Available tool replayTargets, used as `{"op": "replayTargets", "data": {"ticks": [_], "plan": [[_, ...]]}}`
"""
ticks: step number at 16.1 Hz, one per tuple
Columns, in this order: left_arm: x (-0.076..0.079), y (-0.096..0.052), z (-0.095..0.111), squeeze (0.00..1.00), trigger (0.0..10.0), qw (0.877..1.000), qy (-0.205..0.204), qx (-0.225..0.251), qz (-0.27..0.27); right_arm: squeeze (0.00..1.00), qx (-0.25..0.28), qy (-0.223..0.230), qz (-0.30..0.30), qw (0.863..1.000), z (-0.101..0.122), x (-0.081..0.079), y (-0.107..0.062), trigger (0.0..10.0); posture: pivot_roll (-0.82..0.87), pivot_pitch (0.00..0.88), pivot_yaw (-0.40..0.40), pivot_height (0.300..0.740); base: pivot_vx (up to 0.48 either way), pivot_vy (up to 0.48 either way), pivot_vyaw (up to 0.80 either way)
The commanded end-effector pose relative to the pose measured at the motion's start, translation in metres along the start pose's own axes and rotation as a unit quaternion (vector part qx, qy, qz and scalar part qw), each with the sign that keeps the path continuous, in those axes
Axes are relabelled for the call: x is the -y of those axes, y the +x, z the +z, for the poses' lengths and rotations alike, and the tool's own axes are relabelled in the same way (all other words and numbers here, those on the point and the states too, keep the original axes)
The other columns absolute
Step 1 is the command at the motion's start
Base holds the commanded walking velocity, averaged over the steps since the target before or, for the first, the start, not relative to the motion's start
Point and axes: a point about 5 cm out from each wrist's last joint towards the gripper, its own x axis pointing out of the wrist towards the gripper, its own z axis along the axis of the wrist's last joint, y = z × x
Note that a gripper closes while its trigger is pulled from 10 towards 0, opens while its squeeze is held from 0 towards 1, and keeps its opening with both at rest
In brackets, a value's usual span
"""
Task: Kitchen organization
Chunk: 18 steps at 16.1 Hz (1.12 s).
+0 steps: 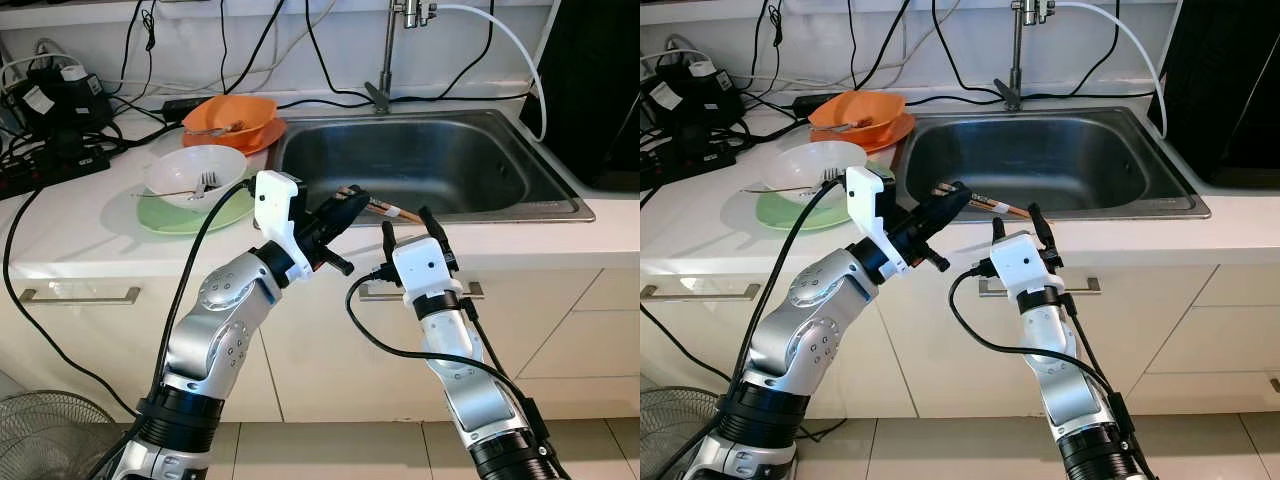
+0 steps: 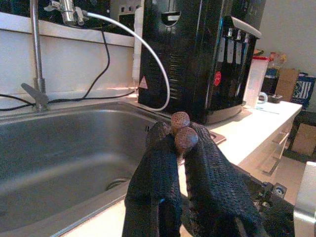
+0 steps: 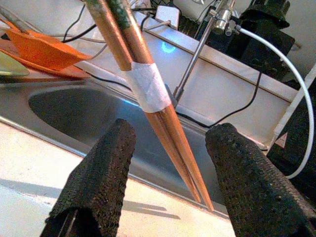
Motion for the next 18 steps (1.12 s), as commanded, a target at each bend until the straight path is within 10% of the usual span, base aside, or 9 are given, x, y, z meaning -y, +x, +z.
{"op": "replayTargets", "data": {"ticks": [1, 9, 10, 11, 12, 18], "plan": [[0.0039, -0.0002, 0.0017, 0.00, 10.0, 1.000, 0.007, -0.005, -0.015, 0.00, 0.013, 0.005, 0.004, 1.000, 0.0067, -0.0020, 0.0054, 10.0, 0.01, 0.000, 0.079, 0.740, 0.000, 0.000, 0.00], [0.0071, -0.0052, -0.0040, 0.00, 10.0, 0.999, 0.008, -0.029, -0.037, 0.00, 0.016, 0.005, 0.002, 1.000, 0.0079, -0.0015, 0.0071, 10.0, 0.01, 0.000, 0.074, 0.740, 0.000, 0.000, 0.00], [0.0068, -0.0054, -0.0049, 0.00, 10.0, 0.999, 0.009, -0.032, -0.038, 0.00, 0.017, 0.007, 0.004, 1.000, 0.0079, -0.0019, 0.0072, 7.1, 0.01, 0.000, 0.074, 0.740, 0.000, 0.000, 0.00], [0.0068, -0.0054, -0.0052, 0.00, 10.0, 0.999, 0.010, -0.033, -0.038, 0.00, 0.017, 0.007, 0.005, 1.000, 0.0080, -0.0021, 0.0072, 7.1, 0.01, 0.000, 0.074, 0.740, 0.000, 0.000, 0.00], [0.0070, -0.0053, -0.0056, 0.00, 10.0, 0.999, 0.010, -0.033, -0.039, 0.00, 0.020, 0.008, 0.010, 1.000, 0.0087, -0.0032, 0.0073, 0.0, 0.01, 0.000, 0.075, 0.740, 0.000, 0.000, 0.00], [0.0081, -0.0044, -0.0056, 0.00, 10.0, 0.998, 0.012, -0.034, -0.043, 0.00, 0.022, 0.009, 0.011, 1.000, 0.0093, -0.0036, 0.0074, 0.0, 0.01, 0.000, 0.075, 0.740, 0.000, 0.000, 0.00]]}}
